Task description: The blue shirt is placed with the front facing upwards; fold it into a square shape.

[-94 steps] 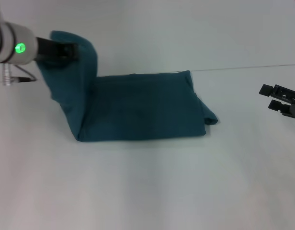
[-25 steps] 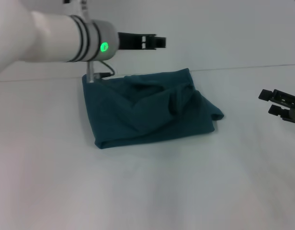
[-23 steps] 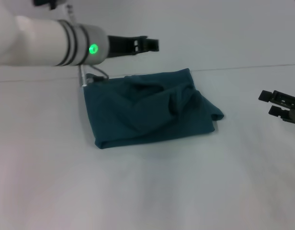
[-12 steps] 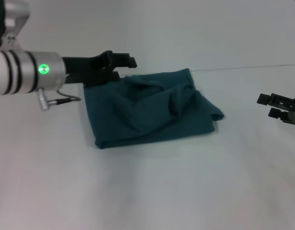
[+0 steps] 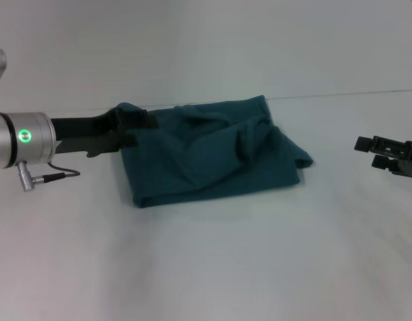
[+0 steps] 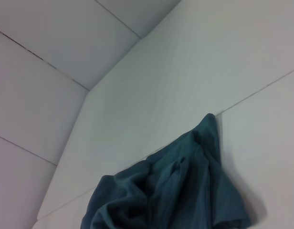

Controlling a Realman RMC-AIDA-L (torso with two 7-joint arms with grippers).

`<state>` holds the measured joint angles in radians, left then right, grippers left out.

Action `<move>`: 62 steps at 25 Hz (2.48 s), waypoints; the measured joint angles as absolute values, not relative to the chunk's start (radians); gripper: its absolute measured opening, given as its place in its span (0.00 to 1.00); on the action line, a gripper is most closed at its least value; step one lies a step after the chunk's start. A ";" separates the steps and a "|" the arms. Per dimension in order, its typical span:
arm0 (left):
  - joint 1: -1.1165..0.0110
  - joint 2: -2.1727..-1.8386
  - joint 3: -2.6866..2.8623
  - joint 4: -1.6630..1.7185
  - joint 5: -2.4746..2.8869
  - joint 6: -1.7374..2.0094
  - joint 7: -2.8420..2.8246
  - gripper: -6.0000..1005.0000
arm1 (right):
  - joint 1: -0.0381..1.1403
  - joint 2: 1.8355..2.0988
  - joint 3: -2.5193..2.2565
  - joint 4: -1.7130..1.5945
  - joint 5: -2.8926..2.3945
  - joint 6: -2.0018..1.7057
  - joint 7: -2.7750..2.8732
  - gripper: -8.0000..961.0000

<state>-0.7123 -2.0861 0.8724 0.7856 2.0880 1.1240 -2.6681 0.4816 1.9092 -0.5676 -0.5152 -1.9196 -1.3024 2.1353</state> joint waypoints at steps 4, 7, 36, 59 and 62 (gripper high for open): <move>-0.715 -2.080 0.879 0.775 2.127 1.122 -2.656 0.64 | 0.483 1.909 -0.568 -0.515 -1.921 -1.303 2.135 0.96; -0.719 -2.080 0.880 0.775 2.161 1.132 -2.655 0.64 | 0.492 1.905 -0.572 -0.522 -1.943 -1.309 2.137 0.96; -0.561 -2.087 0.702 0.930 2.173 1.340 -2.454 0.63 | 0.998 1.832 -0.795 -0.593 -2.381 -1.313 2.623 0.97; -0.582 -2.119 0.636 0.941 2.163 1.326 -2.474 0.63 | 1.155 1.918 -1.014 -0.331 -2.497 -0.836 2.811 0.97; -0.592 -2.124 0.641 0.940 2.163 1.311 -2.474 0.63 | 1.146 1.922 -1.014 -0.313 -2.520 -0.799 2.847 0.96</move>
